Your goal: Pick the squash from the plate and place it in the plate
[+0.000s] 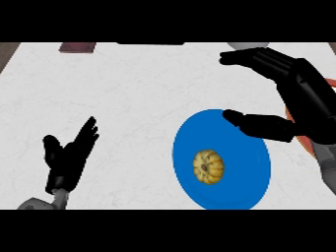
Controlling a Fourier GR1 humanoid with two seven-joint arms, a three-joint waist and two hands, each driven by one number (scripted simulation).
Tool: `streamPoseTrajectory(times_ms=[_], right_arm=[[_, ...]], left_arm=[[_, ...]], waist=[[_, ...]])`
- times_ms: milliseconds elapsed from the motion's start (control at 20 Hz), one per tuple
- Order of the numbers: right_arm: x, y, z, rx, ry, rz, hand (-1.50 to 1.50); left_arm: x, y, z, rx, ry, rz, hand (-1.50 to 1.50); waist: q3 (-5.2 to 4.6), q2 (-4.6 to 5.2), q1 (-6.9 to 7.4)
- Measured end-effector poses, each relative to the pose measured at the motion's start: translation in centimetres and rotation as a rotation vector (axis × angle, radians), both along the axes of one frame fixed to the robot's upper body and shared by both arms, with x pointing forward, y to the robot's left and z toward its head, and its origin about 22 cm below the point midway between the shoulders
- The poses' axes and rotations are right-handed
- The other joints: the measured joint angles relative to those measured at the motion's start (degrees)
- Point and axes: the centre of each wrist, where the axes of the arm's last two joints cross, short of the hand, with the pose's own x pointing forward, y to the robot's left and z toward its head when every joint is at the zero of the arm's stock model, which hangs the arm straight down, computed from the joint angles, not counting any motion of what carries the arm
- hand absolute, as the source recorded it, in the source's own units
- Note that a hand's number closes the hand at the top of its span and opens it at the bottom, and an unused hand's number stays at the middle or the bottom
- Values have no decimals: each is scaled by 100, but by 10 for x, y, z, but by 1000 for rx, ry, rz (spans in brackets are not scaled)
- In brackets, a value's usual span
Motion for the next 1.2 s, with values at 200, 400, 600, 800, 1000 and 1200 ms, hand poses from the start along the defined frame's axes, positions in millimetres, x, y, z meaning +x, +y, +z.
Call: streamPoseTrajectory(times_ms=[200,400,600,800,1000,1200], right_arm=[[-20,18,7,-96,-25,24,-150],[-33,27,18,-302,25,4,-150],[-44,39,22,-533,112,-29,-150],[-57,65,17,-693,171,-66,-150],[-72,93,1,-802,203,-114,-150],[-81,115,-20,-838,218,-109,-150]], left_arm=[[-3,3,-6,-16,-7,4,0],[-4,6,-4,-23,-1,8,0],[-4,5,-5,-25,-4,8,0],[-3,6,-5,-27,-8,6,0],[0,7,-2,-24,3,3,0],[-1,0,-7,-26,-9,2,0]], waist=[[31,-6,-60],[32,-25,-96],[28,-31,-103],[31,-24,-73],[38,-15,-73],[46,-6,-71]])
